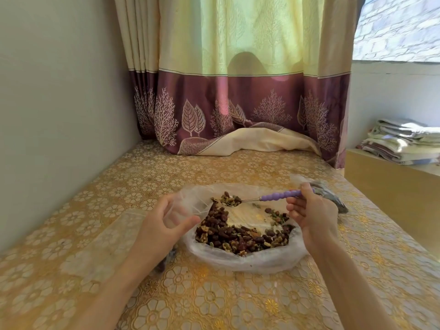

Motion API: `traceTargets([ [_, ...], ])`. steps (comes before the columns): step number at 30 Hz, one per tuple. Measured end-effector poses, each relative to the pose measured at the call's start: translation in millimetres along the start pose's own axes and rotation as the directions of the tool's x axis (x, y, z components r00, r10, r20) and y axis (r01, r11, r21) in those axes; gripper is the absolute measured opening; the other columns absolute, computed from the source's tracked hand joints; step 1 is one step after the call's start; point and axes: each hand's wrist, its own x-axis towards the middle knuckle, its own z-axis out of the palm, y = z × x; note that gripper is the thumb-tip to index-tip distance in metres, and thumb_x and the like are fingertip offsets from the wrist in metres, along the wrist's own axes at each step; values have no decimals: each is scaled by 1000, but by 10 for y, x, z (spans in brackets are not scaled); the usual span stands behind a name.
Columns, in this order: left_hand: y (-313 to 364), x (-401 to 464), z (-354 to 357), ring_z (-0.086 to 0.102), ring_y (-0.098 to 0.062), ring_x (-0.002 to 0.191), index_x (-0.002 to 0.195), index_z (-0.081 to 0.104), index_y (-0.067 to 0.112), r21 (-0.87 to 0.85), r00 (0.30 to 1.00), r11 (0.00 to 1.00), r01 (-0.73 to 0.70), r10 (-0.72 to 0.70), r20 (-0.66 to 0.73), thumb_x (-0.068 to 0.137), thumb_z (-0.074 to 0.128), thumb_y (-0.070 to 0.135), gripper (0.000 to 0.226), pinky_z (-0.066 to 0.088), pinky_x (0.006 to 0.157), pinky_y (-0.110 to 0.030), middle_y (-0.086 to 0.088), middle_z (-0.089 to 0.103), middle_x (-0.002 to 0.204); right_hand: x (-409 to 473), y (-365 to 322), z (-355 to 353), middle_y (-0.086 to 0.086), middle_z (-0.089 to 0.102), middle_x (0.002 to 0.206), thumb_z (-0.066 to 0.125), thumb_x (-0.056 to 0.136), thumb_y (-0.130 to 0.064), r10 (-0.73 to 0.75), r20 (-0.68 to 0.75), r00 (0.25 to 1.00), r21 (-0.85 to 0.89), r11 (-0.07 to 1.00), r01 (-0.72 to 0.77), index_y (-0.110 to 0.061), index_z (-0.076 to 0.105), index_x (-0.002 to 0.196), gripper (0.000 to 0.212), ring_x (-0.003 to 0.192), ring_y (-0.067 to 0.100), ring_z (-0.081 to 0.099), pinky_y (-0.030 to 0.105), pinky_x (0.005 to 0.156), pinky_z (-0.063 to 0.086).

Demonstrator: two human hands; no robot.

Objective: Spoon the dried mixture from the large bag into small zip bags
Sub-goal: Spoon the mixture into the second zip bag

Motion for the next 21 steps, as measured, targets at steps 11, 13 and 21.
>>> traceTargets([
  [11, 4, 12, 0, 53, -13, 111, 117, 51, 32, -27, 999, 998, 49, -49, -7, 57, 64, 69, 71, 44, 91, -32, 10, 58, 119, -112, -312, 589, 1, 59, 50, 52, 98, -25, -177, 254, 951, -79, 976, 202, -2, 63, 68, 39, 42, 9, 51, 17, 37, 36],
  [13, 4, 23, -2, 56, -9, 106, 113, 53, 35, -68, 999, 996, 53, -54, -10, 57, 65, 67, 66, 46, 85, -26, 15, 61, 113, -186, -318, 695, 0, 59, 49, 53, 97, -26, -202, 323, 925, -101, 964, 246, -3, 65, 67, 40, 43, 10, 50, 18, 37, 36],
  [21, 83, 1, -69, 65, -4, 73, 100, 57, 30, -251, 993, 968, -13, -16, -113, 65, 73, 48, 43, 50, 61, -15, 11, 68, 89, -433, -358, 902, -9, 67, 59, 43, 100, -12, -440, 613, 656, -37, 814, 580, -13, 62, 76, 30, 52, 8, 52, 18, 44, 42],
])
